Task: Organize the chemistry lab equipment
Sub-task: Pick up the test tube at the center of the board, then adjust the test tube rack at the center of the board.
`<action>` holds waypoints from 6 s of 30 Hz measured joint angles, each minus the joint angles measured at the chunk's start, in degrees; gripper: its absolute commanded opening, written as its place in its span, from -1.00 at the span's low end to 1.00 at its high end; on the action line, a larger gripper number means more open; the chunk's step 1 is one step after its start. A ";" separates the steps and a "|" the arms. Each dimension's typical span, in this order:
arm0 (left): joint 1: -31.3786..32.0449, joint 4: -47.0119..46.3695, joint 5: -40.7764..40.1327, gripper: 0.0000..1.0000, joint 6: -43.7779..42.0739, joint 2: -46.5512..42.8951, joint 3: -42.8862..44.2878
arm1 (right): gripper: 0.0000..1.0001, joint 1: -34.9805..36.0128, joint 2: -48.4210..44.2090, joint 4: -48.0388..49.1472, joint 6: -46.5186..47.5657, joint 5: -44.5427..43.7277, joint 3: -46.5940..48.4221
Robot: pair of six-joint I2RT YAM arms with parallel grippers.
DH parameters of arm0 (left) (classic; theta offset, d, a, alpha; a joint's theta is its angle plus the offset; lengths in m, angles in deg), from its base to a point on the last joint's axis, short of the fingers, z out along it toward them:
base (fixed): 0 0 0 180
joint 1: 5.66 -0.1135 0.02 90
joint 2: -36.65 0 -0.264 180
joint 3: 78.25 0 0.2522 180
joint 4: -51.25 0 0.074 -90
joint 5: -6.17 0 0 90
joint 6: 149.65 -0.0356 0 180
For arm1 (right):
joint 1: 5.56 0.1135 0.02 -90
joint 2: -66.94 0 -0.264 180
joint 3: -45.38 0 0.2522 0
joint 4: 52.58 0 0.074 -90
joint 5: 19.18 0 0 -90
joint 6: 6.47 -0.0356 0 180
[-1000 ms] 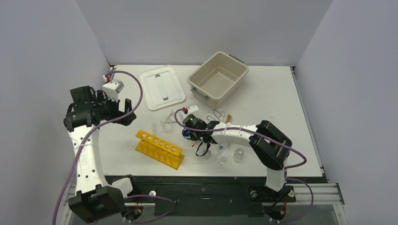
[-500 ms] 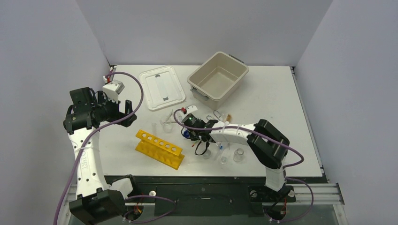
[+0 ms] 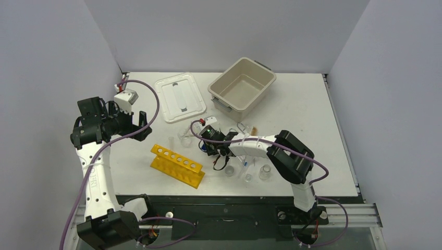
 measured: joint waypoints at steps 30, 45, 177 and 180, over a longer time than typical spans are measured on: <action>0.02 0.11 4.52 0.93 1.81 0.00 0.17 | -1.00 -2.25 -17.29 -3.17 0.28 -1.03 -5.20; 4.70 -8.87 25.77 0.93 14.62 -3.65 -0.98 | -1.00 11.61 -33.05 24.94 2.62 -0.33 -7.41; 5.77 -4.90 32.94 -0.98 3.34 -2.47 2.97 | -0.05 0.48 -31.06 15.74 -3.39 7.50 -18.95; 6.10 -0.17 32.89 -0.98 -1.70 -2.47 2.97 | 0.06 0.63 -37.09 13.92 -2.27 7.37 -17.40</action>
